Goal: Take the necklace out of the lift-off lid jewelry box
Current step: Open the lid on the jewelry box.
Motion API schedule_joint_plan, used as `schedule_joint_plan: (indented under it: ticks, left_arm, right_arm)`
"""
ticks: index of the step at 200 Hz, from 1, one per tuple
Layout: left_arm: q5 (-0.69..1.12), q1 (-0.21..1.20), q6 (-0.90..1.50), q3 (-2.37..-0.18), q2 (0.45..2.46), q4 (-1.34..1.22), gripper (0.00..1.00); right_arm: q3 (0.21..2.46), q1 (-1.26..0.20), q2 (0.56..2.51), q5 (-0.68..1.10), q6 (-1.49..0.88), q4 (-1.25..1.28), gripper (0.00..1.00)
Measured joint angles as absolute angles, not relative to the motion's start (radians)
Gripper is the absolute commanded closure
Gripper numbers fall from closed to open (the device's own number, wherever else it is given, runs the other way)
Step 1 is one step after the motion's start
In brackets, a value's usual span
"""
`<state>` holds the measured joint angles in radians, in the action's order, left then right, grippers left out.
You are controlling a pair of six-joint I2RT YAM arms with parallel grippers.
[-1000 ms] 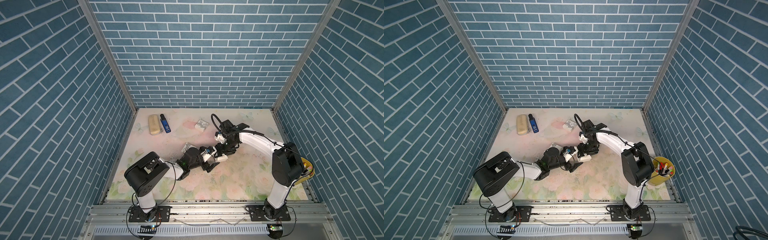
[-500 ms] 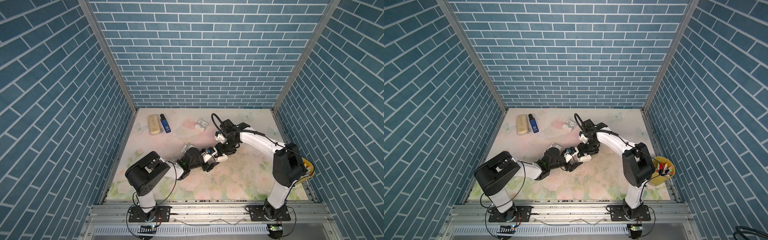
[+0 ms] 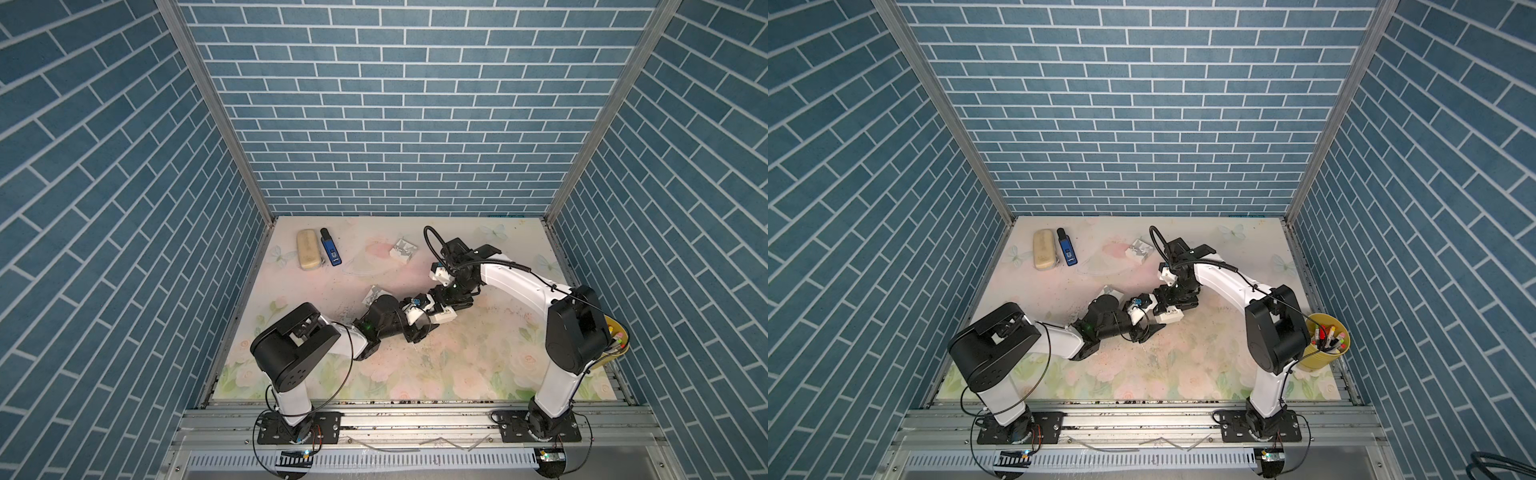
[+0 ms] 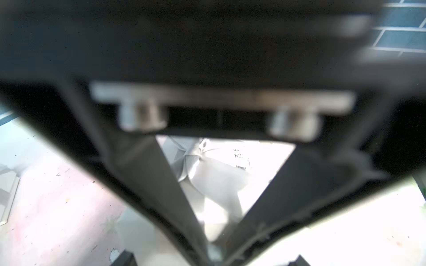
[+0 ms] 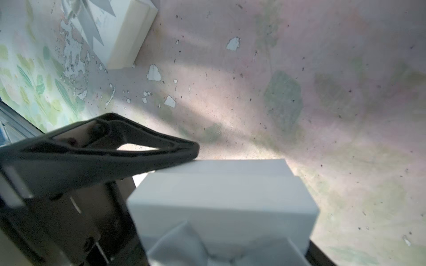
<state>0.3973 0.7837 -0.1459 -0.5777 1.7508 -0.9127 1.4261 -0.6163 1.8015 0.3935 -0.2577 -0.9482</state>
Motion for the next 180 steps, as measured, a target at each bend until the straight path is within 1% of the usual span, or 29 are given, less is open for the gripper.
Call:
schedule_joint_plan:
  ticks: [35,46,148,180]
  left_arm:
    - [0.394,0.783,-0.145,-0.566,1.751,-0.935,0.40]
    - [0.394,0.783,-0.144,-0.565,1.751,-0.940,0.41]
    - [0.395,0.778,-0.144,-0.557,1.749,-0.997,0.42]
    - [0.394,0.776,-0.144,-0.556,1.748,-1.015,0.42]
  right_arm:
    - [1.430,-0.613,1.802,0.399,-0.258,-0.953,0.31]
    - [1.430,-0.611,1.802,0.402,-0.255,-0.955,0.32]
    - [1.469,-0.583,1.802,0.427,-0.230,-0.995,0.32]
    - [1.482,-0.575,1.802,0.439,-0.223,-1.007,0.30]
